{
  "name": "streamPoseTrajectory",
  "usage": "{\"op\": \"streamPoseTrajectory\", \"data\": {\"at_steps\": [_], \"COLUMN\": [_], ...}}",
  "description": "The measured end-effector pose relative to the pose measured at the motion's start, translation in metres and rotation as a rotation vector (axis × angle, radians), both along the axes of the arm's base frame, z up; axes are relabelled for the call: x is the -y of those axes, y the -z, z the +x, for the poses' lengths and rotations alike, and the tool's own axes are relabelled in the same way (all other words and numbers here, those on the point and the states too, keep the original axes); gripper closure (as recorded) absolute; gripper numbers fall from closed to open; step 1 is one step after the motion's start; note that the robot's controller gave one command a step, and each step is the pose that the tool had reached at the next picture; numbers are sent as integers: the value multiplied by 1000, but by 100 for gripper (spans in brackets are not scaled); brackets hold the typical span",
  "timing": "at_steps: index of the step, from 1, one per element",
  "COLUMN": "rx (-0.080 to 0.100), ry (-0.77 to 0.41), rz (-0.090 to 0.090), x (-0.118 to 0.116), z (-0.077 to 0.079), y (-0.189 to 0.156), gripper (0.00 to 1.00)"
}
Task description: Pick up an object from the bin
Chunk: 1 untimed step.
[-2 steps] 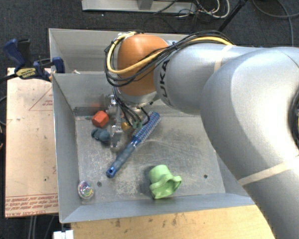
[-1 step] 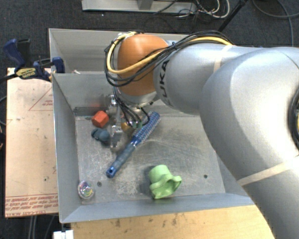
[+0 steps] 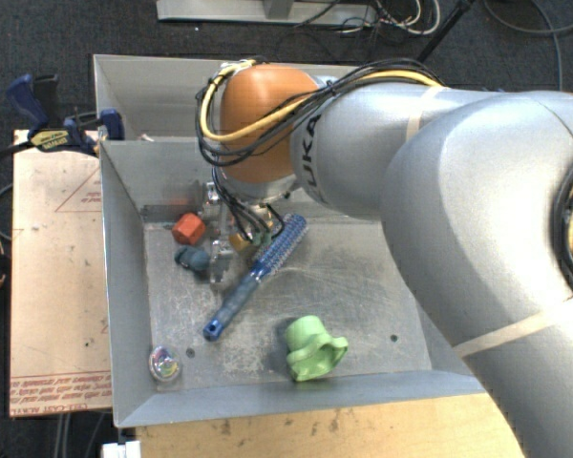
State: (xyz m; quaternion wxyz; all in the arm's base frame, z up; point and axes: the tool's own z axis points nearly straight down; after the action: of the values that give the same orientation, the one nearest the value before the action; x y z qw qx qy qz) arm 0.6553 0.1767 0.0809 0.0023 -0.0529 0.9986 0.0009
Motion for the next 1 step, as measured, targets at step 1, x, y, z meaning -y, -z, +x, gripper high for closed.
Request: {"op": "streamPoseTrajectory", "data": {"at_steps": [1], "rx": [-1], "ry": [0], "rz": [1], "x": [0], "z": [0], "y": [-1], "gripper": [100]}}
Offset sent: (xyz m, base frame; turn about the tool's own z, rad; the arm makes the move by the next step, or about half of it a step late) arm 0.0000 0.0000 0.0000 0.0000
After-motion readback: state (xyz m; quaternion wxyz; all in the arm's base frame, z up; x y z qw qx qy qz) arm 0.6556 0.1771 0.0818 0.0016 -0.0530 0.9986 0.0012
